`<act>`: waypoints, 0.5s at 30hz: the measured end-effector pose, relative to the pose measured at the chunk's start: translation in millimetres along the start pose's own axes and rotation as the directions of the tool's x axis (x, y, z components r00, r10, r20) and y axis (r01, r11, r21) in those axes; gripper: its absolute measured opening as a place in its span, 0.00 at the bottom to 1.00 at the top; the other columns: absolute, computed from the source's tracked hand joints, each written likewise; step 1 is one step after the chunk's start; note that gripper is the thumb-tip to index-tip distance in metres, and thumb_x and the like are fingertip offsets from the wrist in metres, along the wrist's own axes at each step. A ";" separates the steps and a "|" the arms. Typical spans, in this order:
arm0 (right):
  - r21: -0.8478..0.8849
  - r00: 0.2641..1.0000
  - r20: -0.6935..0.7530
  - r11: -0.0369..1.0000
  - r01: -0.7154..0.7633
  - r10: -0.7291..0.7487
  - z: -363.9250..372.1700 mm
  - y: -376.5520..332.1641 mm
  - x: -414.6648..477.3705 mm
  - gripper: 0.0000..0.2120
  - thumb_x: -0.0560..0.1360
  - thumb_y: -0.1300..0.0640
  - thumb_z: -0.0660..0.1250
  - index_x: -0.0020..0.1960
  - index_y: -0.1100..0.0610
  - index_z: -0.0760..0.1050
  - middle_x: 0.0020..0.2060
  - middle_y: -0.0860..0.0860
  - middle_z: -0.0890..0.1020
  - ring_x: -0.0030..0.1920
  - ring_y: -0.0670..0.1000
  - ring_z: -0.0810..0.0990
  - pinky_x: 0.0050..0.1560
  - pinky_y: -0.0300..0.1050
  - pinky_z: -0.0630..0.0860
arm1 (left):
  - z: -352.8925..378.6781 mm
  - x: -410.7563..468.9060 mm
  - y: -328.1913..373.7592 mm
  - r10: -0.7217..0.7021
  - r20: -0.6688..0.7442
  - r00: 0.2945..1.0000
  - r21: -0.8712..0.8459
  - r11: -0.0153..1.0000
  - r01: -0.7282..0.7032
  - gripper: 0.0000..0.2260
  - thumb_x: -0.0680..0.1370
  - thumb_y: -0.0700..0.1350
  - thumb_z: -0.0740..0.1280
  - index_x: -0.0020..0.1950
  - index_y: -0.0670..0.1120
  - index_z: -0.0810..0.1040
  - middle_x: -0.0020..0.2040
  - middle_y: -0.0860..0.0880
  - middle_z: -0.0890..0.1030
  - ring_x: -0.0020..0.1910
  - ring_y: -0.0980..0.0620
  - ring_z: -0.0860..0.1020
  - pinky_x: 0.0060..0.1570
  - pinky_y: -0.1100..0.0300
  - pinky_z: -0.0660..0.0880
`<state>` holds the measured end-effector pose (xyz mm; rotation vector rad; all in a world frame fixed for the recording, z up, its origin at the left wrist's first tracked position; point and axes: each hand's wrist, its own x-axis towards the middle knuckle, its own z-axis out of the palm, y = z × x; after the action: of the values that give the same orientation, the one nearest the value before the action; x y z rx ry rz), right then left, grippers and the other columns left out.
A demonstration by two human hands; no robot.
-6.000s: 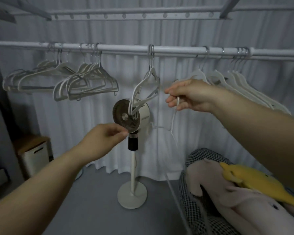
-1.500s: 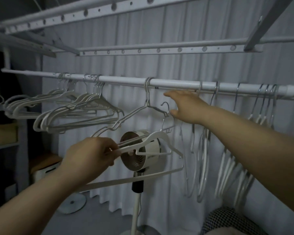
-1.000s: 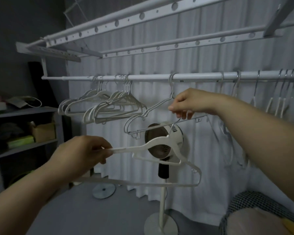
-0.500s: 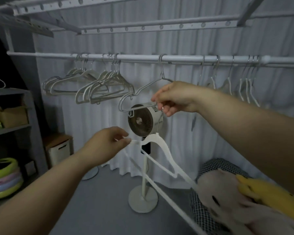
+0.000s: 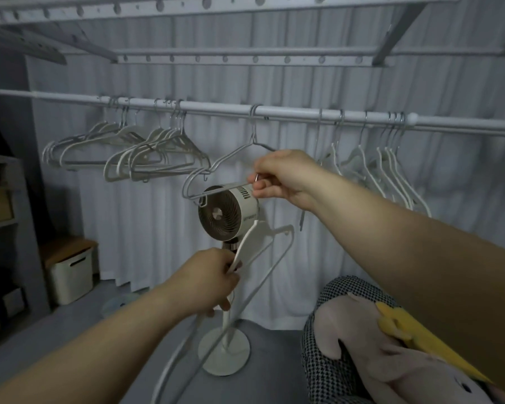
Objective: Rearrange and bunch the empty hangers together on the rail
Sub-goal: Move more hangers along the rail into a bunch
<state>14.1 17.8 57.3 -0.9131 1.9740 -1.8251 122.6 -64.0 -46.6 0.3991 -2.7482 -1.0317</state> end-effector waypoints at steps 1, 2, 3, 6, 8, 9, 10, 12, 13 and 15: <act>0.011 1.000 -0.014 1.000 0.010 -0.010 -4.1 0.4 2.1 0.08 0.77 0.67 0.58 0.39 0.61 0.68 0.32 0.56 0.77 0.16 0.42 0.74 0.23 0.36 0.78 | -3.3 3.5 1.0 -0.013 -0.018 1.000 -0.023 1.000 0.013 0.06 0.78 0.39 0.58 0.44 0.47 0.72 0.51 0.42 0.80 0.30 0.54 0.79 0.25 0.63 0.75; 0.011 0.999 -0.026 1.000 0.019 -0.019 -8.8 1.2 4.9 0.08 0.77 0.66 0.58 0.40 0.61 0.68 0.32 0.56 0.77 0.17 0.42 0.74 0.24 0.36 0.78 | -6.3 7.5 1.8 -0.026 -0.036 0.999 -0.046 0.999 0.024 0.09 0.78 0.39 0.57 0.40 0.48 0.72 0.49 0.43 0.80 0.29 0.55 0.78 0.25 0.63 0.76; -0.005 0.999 -0.029 1.000 0.025 -0.025 -13.7 2.1 8.3 0.08 0.77 0.66 0.58 0.39 0.60 0.69 0.32 0.56 0.77 0.18 0.43 0.75 0.25 0.36 0.78 | -8.5 11.1 1.8 -0.033 -0.043 0.999 -0.062 0.998 0.030 0.12 0.78 0.38 0.57 0.38 0.50 0.71 0.47 0.44 0.79 0.29 0.55 0.78 0.25 0.63 0.76; -0.155 1.000 -0.003 0.987 0.030 -0.031 -28.2 3.8 20.3 0.08 0.77 0.65 0.58 0.39 0.58 0.71 0.34 0.54 0.78 0.26 0.45 0.78 0.30 0.37 0.79 | -11.9 22.9 0.4 -0.050 -0.039 0.998 -0.073 0.996 0.047 0.14 0.78 0.37 0.56 0.36 0.51 0.70 0.41 0.48 0.77 0.27 0.55 0.77 0.23 0.65 0.75; -0.264 0.999 0.000 0.964 0.035 -0.037 -38.9 4.8 29.9 0.08 0.76 0.64 0.59 0.40 0.56 0.71 0.35 0.52 0.78 0.32 0.47 0.76 0.35 0.38 0.78 | -15.6 32.2 0.4 -0.065 -0.052 0.997 -0.068 0.996 0.062 0.14 0.79 0.37 0.56 0.36 0.51 0.70 0.40 0.49 0.76 0.27 0.55 0.77 0.22 0.66 0.75; -0.309 0.999 -0.010 0.950 0.042 -0.048 -44.5 5.9 35.5 0.09 0.76 0.64 0.59 0.39 0.56 0.71 0.35 0.52 0.77 0.33 0.47 0.75 0.36 0.38 0.76 | -18.7 38.1 0.6 -0.071 -0.067 0.995 -0.079 0.995 0.065 0.13 0.79 0.37 0.57 0.37 0.51 0.70 0.40 0.49 0.77 0.27 0.55 0.77 0.22 0.67 0.75; -0.353 0.997 -0.027 0.934 0.052 -0.066 -50.5 7.2 41.7 0.09 0.76 0.64 0.60 0.38 0.55 0.71 0.36 0.52 0.77 0.34 0.48 0.75 0.37 0.38 0.75 | -22.7 44.5 1.6 -0.075 -0.085 0.994 -0.097 0.993 0.066 0.13 0.79 0.37 0.57 0.37 0.50 0.71 0.40 0.48 0.77 0.27 0.55 0.78 0.22 0.67 0.75; -0.453 0.990 -0.075 0.888 0.076 -0.123 -62.7 9.2 54.5 0.08 0.74 0.65 0.61 0.38 0.56 0.74 0.37 0.53 0.77 0.37 0.50 0.74 0.37 0.39 0.72 | -30.8 59.5 6.0 -0.074 -0.124 0.990 -0.117 0.991 0.060 0.12 0.79 0.37 0.58 0.38 0.49 0.71 0.39 0.49 0.77 0.28 0.55 0.78 0.23 0.66 0.76; -0.511 0.982 -0.098 0.855 0.090 -0.162 -69.3 9.3 61.2 0.06 0.74 0.64 0.62 0.41 0.58 0.76 0.39 0.53 0.77 0.38 0.50 0.74 0.37 0.39 0.72 | -34.2 68.2 9.3 -0.068 -0.142 0.987 -0.111 0.992 0.052 0.11 0.79 0.38 0.58 0.39 0.48 0.72 0.38 0.50 0.77 0.28 0.55 0.78 0.23 0.67 0.76; -0.630 0.962 -0.123 0.768 0.115 -0.245 -84.5 7.8 75.5 0.08 0.74 0.63 0.62 0.50 0.62 0.78 0.44 0.53 0.79 0.42 0.50 0.76 0.42 0.35 0.73 | -40.5 86.3 18.7 -0.054 -0.172 0.984 -0.091 0.995 0.038 0.08 0.79 0.38 0.58 0.42 0.47 0.73 0.35 0.51 0.76 0.28 0.55 0.78 0.22 0.68 0.75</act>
<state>-96.2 36.0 77.0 -1.1680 2.7884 -1.3882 47.7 -102.2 2.2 0.5159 -2.5413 -1.0689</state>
